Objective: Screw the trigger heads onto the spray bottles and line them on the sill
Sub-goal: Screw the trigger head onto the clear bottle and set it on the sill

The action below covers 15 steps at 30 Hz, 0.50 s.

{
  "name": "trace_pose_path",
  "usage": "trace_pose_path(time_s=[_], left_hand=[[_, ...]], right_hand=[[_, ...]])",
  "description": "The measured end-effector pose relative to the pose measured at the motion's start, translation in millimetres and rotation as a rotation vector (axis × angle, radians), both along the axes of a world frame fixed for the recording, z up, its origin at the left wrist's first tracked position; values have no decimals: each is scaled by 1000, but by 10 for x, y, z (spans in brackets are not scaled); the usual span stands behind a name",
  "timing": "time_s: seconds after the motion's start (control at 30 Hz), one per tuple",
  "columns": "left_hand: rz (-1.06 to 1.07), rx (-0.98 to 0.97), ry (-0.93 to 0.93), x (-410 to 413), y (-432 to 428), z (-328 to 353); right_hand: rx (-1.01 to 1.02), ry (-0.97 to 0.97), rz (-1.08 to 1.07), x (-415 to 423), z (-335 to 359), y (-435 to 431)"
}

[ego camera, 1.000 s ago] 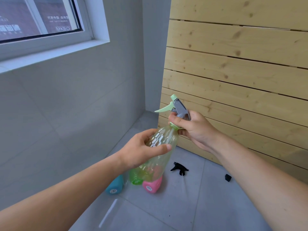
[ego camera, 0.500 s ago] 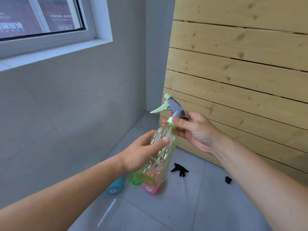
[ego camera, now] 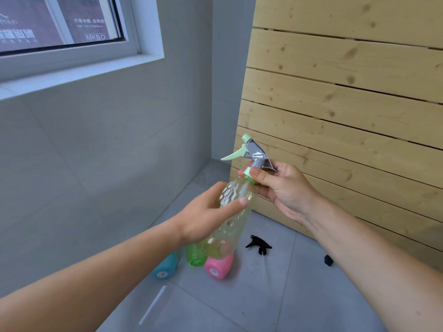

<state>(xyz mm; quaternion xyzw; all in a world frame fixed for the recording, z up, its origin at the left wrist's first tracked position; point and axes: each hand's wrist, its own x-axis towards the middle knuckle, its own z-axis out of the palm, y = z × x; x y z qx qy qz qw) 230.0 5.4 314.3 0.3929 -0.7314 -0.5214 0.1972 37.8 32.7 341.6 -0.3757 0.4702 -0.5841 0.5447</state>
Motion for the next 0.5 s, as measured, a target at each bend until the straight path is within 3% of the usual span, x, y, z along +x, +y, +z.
trace_pose_path(time_s=[0.07,0.17,0.37,0.5], left_hand=[[-49,189,109,45,-26,-3],[-50,261,146,86,-41,-44],[8,131,128,103,-71,-28],[57,-1,18,182,-139,-29]], right_hand=[[-2,-41,19,-30,8,-10],[-11,-85,42,-48,22,-21],[-44,-43,18,39,32,-79],[-66,-35,-3,119,4,-151]])
